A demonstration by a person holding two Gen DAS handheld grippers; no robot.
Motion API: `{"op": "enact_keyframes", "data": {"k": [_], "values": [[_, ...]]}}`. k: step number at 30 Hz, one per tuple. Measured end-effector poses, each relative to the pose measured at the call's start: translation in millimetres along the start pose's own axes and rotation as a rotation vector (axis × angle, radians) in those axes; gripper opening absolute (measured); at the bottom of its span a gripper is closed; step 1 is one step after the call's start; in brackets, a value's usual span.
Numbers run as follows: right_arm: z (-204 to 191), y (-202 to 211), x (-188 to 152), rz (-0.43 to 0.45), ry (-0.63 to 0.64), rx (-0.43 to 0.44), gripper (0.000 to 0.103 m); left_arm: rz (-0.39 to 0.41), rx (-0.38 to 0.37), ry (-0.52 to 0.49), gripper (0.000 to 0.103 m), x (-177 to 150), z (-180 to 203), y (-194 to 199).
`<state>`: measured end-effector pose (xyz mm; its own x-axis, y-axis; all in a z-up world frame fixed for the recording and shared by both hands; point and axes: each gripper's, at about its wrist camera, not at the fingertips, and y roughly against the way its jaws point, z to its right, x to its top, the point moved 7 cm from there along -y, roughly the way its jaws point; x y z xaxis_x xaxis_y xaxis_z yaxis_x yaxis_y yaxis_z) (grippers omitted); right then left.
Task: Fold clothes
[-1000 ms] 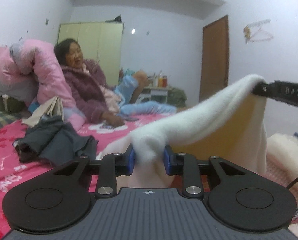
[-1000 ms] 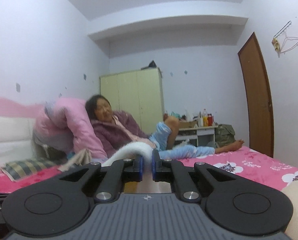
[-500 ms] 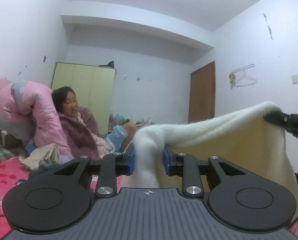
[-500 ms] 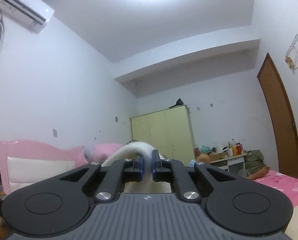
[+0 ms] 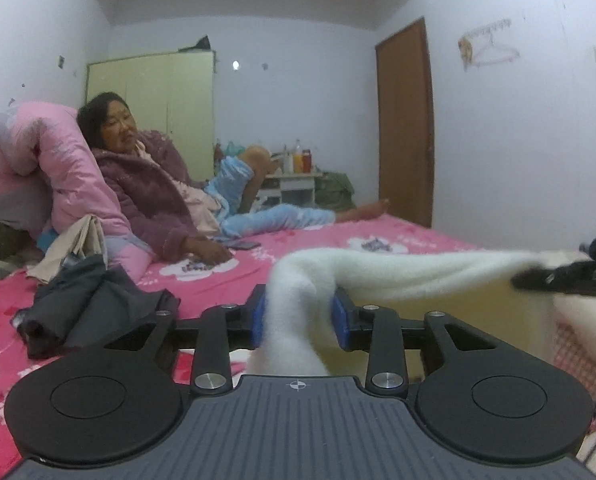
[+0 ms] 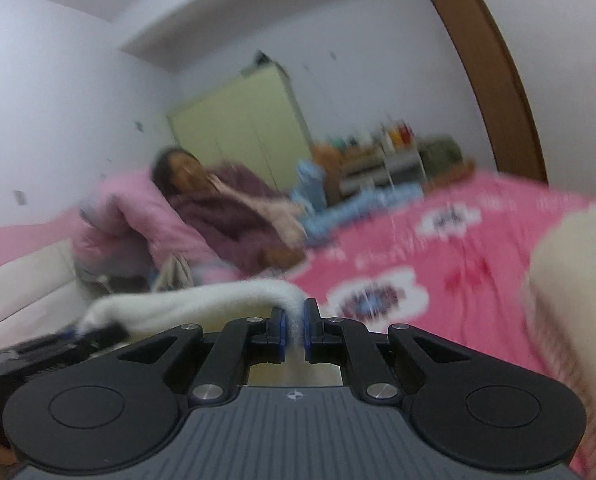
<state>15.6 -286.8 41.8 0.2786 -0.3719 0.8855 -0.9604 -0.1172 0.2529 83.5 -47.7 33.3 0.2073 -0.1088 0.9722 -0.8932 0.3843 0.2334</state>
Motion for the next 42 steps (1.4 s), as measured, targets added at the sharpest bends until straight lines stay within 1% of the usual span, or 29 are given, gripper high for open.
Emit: {"op": "enact_keyframes", "data": {"k": [4, 7, 11, 14, 18, 21, 23, 25, 27, 29, 30, 32, 34, 38, 39, 42], "values": [[24, -36, -34, -0.075, -0.045, -0.044, 0.009, -0.059, -0.034, 0.051, 0.066, -7, -5, 4], [31, -52, -55, -0.126, -0.055, -0.058, 0.009, -0.098, -0.054, 0.092, 0.079, -17, -10, 9], [41, -70, -78, -0.191, -0.071, -0.083, 0.009, -0.154, -0.079, 0.139, 0.088, -26, -16, 13], [47, -83, -95, -0.240, -0.083, -0.102, 0.009, -0.159, -0.051, 0.121, 0.097, -30, -18, 24], [54, -78, -100, -0.255, -0.154, -0.075, 0.012, -0.159, -0.047, 0.094, 0.100, -33, -19, 38], [54, -58, -94, -0.231, -0.183, -0.051, 0.020, -0.176, -0.044, 0.079, 0.100, -39, -18, 47], [53, -37, -91, -0.205, -0.193, -0.037, 0.032, -0.190, -0.037, 0.079, 0.100, -46, -18, 51], [49, -18, -85, -0.176, -0.192, -0.019, 0.038, -0.199, -0.016, 0.084, 0.100, -51, -22, 55], [35, 4, -79, -0.143, -0.155, 0.032, 0.047, -0.209, 0.016, 0.097, 0.100, -57, -28, 58], [12, 22, -76, -0.126, -0.097, 0.107, 0.069, -0.223, 0.051, 0.114, 0.100, -64, -36, 59], [0, 28, -75, -0.128, -0.068, 0.146, 0.074, -0.233, 0.073, 0.121, 0.100, -67, -41, 58], [-27, 31, -79, -0.164, -0.004, 0.222, 0.086, -0.250, 0.114, 0.134, 0.100, -72, -50, 57], [-51, 26, -86, -0.206, 0.054, 0.276, 0.091, -0.258, 0.149, 0.157, 0.100, -75, -61, 59], [-87, -4, -106, -0.286, 0.128, 0.299, 0.092, -0.242, 0.161, 0.212, 0.100, -75, -75, 72], [-90, -14, -111, -0.305, 0.143, 0.292, 0.092, -0.237, 0.161, 0.220, 0.100, -75, -77, 77], [-99, -41, -127, -0.335, 0.203, 0.226, 0.091, -0.228, 0.168, 0.232, 0.100, -79, -80, 88]]}}
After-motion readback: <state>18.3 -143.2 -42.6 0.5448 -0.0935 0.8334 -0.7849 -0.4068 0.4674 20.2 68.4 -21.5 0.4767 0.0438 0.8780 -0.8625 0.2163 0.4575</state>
